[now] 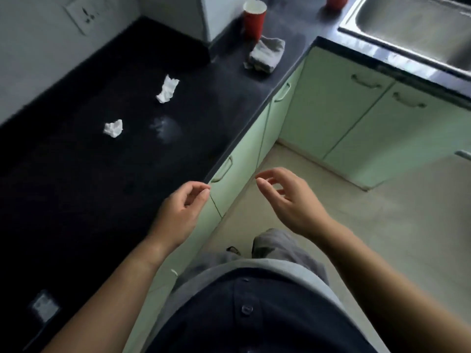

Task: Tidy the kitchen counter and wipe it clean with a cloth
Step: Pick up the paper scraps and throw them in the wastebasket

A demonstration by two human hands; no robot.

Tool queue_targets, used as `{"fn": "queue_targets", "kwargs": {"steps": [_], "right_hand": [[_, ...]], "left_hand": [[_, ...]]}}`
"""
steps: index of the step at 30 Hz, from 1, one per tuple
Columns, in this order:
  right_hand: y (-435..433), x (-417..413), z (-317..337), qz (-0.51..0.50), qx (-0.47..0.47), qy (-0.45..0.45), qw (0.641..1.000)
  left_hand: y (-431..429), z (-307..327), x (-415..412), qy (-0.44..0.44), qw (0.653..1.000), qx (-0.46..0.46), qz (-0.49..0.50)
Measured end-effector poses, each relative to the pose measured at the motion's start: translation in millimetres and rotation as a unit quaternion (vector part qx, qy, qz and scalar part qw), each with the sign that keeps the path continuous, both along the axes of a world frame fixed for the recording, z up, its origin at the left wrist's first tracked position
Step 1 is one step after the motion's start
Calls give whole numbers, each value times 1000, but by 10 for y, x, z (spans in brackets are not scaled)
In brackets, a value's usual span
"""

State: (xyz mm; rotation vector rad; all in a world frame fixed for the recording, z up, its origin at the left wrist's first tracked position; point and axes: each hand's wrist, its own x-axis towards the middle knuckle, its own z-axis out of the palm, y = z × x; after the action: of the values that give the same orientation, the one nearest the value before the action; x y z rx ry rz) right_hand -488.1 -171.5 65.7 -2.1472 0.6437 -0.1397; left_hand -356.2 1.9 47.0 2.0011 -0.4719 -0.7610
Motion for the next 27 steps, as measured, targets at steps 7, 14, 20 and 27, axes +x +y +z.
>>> {"fn": "queue_targets", "kwargs": {"steps": [7,14,20,27], "right_hand": [[-493,1479,-57,191,-9,4,982],[-932,2864,-201,323,-26,12,946],[-1092,3869,-573,406,-110,40,906],[-966,4633,-965,480,-209,68,849]], "left_hand": [[-100,-240,696,-21,986,115,119],[-188,-633,1451,-82,942,244,215],[-193,-826,1742,-143,885,345,278],[-128,-994,1956,-111,847,431,292]]}}
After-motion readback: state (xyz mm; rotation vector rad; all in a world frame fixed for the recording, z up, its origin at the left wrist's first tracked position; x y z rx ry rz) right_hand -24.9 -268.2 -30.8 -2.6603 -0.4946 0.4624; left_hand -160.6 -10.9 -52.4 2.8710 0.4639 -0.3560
